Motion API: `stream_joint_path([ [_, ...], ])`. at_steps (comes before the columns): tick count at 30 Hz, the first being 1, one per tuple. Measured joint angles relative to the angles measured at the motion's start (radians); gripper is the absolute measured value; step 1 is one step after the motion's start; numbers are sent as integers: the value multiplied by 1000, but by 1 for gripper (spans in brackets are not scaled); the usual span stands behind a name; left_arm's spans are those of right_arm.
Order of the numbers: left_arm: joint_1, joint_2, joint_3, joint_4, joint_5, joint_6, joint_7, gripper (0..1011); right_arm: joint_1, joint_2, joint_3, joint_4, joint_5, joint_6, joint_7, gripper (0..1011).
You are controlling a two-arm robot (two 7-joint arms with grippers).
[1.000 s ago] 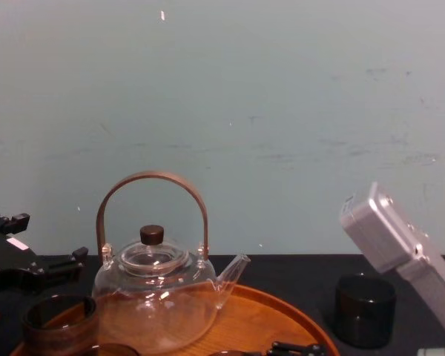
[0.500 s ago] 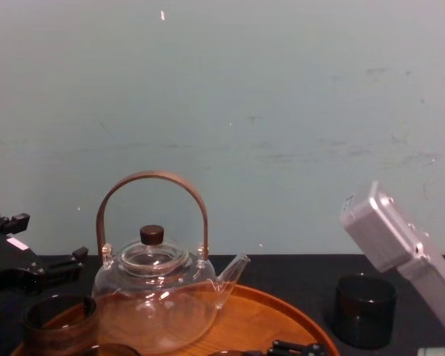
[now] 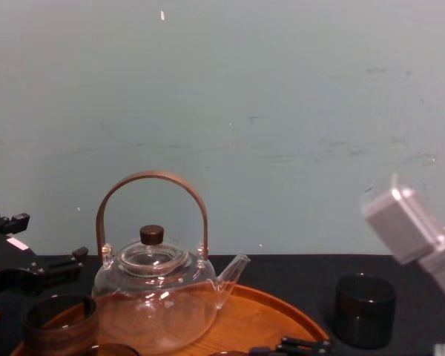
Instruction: Pick up the glass from the table and place it on the tray.
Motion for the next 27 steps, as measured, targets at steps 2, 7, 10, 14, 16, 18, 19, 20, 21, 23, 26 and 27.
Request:
stream_joint_path([
  [2,0,0,0,0,0,0,0,1001,-7,13,6,-12,11,-2,8,1002],
  [7,0,0,0,0,0,0,0,1001,-26,47,21,-45,36,-3,18,1002],
  [10,0,0,0,0,0,0,0,1001,-42,70,37,-70,56,-6,21,1002],
  [14,0,0,0,0,0,0,0,1001,-64,104,59,-102,83,-9,21,1002],
  [16,0,0,0,0,0,0,0,1001,-79,123,74,-120,98,-13,21,1002],
  [18,0,0,0,0,0,0,0,1001,-88,135,84,-129,107,-15,18,1002],
  [19,0,0,0,0,0,0,0,1001,-98,147,95,-139,117,-18,12,1002],
  [20,0,0,0,0,0,0,0,1001,-102,151,100,-143,120,-19,8,1002],
  [21,0,0,0,0,0,0,0,1001,-111,161,113,-151,128,-20,-2,1002],
  [23,0,0,0,0,0,0,0,1001,-120,169,125,-156,134,-20,-16,1002],
  [26,0,0,0,0,0,0,0,1001,-138,177,151,-162,144,-14,-50,1002],
  [27,0,0,0,0,0,0,0,1001,-142,178,158,-163,146,-11,-61,1002],
])
